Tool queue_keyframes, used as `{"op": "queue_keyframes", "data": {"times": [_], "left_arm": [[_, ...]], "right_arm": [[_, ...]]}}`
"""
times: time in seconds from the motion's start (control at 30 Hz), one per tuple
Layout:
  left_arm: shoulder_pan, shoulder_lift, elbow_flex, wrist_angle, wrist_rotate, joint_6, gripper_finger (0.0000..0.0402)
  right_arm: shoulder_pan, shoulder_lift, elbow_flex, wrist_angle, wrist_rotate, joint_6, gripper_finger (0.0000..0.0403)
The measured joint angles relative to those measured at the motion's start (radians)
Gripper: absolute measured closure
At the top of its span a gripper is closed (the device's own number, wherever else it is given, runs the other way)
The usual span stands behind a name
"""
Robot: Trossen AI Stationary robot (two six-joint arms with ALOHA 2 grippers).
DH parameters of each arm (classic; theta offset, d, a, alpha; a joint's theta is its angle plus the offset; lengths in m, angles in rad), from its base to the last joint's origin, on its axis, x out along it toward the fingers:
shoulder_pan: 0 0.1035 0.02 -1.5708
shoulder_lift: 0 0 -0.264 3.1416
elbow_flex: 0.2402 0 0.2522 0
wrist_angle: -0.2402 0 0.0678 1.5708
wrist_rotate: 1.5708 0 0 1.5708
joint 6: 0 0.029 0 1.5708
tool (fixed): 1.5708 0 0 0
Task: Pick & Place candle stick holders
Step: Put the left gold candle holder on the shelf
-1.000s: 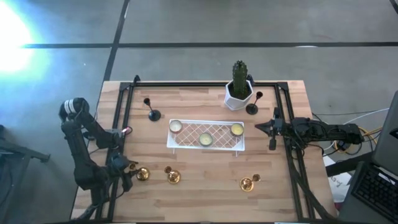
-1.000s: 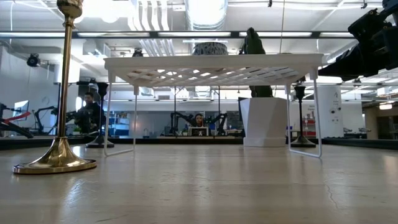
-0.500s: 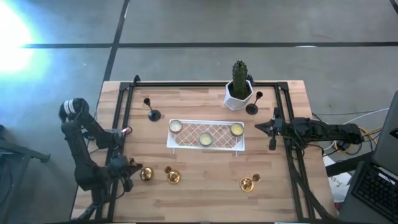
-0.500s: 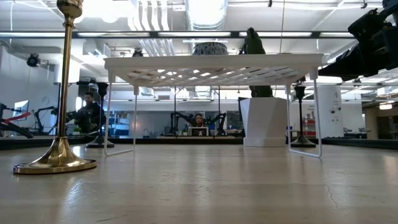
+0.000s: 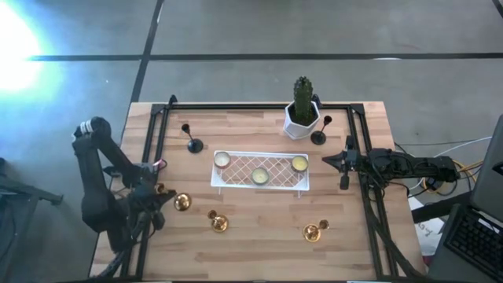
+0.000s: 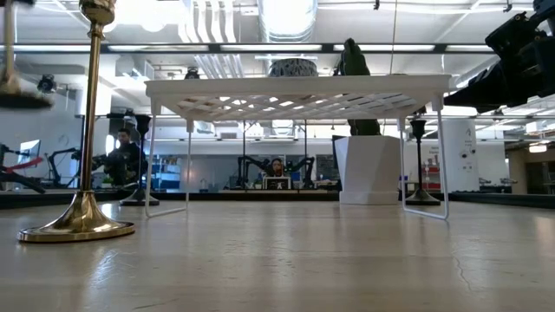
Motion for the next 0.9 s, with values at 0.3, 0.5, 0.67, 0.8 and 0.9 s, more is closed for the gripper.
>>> {"op": "queue_keyframes", "data": {"times": [0.3, 0.5, 0.67, 0.8, 0.9], "left_arm": [[0.260, -0.059, 0.248, 0.030, -0.109, 0.539, 0.0382], [0.449, -0.040, 0.364, 0.074, -0.112, 0.824, 0.0382], [0.618, -0.034, 0.400, 0.212, -0.072, 1.081, 0.0382], [0.749, -0.035, 0.397, 0.381, -0.002, 1.310, 0.0382], [0.848, -0.034, 0.395, 0.495, 0.073, 1.455, 0.0382]], "right_arm": [[0.000, 0.000, 0.000, 0.000, 0.000, 0.000, 0.0394], [0.000, 0.000, 0.000, 0.000, 0.000, 0.000, 0.0394], [0.000, 0.000, 0.000, 0.000, 0.000, 0.000, 0.0394], [0.000, 0.000, 0.000, 0.000, 0.000, 0.000, 0.0394], [0.000, 0.000, 0.000, 0.000, 0.000, 0.000, 0.0394]]}}
